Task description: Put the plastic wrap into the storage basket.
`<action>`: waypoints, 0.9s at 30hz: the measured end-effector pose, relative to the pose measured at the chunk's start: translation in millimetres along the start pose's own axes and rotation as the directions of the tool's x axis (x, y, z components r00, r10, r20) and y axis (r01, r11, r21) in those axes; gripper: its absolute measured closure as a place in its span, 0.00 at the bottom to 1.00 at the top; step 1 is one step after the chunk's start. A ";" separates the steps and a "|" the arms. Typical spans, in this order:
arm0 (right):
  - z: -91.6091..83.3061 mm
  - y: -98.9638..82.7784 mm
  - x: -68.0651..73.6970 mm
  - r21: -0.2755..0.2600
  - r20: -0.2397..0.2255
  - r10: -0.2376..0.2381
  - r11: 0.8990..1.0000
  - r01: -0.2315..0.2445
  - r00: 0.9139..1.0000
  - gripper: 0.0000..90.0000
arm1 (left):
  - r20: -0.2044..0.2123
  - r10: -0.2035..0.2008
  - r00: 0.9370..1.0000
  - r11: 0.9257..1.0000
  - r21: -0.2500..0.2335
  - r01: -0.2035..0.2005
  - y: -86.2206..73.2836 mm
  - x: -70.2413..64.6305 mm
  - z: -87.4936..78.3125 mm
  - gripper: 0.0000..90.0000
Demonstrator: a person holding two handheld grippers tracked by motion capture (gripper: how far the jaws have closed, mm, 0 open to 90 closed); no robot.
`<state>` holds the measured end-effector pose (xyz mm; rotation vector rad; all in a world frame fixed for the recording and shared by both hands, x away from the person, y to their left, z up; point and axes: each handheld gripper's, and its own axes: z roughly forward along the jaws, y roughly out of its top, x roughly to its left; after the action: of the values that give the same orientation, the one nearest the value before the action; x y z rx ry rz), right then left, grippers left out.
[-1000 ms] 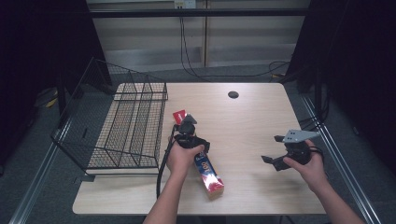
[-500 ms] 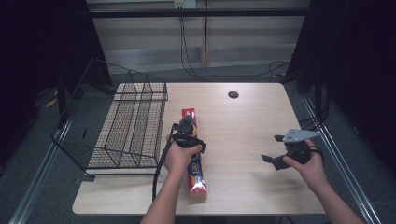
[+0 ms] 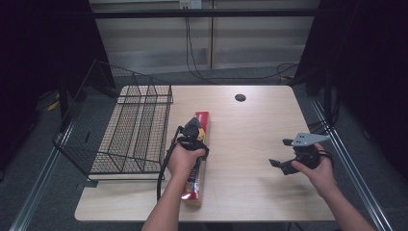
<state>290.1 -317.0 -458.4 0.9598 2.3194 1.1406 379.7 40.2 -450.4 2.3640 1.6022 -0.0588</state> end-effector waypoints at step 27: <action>-4.0 1.2 -0.8 -0.028 0.003 0.006 1.000 -0.006 1.000 0.05 | 0.063 0.081 0.995 0.995 0.058 -0.084 5.8 -7.2 -82.5 0.49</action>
<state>288.8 -319.2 -455.1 0.9585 2.2936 1.1704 372.1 52.7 -368.7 2.4467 1.4936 -0.1624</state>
